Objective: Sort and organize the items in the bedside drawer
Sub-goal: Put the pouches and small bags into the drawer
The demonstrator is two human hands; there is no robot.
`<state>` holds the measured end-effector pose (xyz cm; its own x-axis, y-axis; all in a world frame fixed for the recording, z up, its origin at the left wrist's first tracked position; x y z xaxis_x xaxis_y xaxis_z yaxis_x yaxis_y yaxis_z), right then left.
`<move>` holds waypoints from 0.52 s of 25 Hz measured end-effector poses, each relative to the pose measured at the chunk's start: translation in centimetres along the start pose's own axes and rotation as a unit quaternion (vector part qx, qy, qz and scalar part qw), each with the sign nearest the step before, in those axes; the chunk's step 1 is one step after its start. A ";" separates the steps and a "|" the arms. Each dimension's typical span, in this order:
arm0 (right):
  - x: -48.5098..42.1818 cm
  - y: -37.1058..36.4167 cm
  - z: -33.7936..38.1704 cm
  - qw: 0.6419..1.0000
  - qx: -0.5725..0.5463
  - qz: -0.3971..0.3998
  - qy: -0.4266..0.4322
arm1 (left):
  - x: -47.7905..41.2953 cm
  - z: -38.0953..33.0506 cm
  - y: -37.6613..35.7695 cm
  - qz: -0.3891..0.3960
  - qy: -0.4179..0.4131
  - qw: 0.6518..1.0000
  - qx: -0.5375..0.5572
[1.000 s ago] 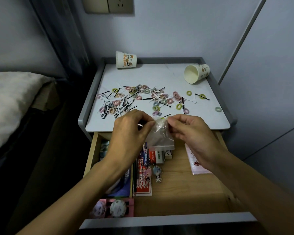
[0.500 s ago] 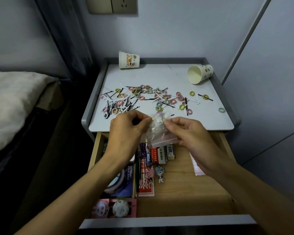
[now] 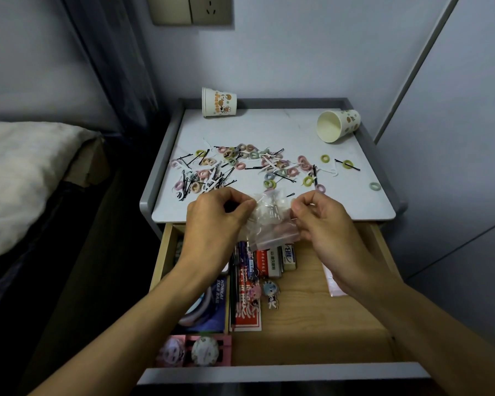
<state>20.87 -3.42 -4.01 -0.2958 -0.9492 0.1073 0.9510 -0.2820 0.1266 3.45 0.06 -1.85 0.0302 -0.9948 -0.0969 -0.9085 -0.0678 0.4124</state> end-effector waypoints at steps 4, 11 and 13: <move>0.1 -0.5 -0.3 0.997 -0.067 0.026 -0.026 | 0.1 -0.2 0.0 -0.001 -0.007 1.000 0.016; -0.1 -0.7 -0.9 0.994 -0.074 0.054 -0.058 | 0.6 -0.7 -0.4 0.031 -0.033 0.999 -0.026; -0.4 0.4 -1.4 0.995 -0.058 0.047 -0.059 | 0.4 -0.4 0.0 0.020 -0.018 1.000 -0.016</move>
<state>21.52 -3.38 -5.33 -0.2073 -0.9509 0.2298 0.9769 -0.2136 -0.0030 3.65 -0.41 -1.58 -0.0215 -0.9934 -0.1130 -0.8952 -0.0312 0.4447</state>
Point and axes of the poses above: each hand's wrist, its own x-axis away from the middle knuckle, its own y-axis out of the back of the hand, z = x × y, the point moved 7 cm from there along -x, towards the middle knuckle, and after that the axes turned 5 degrees about -z, right-handed, at the moved point
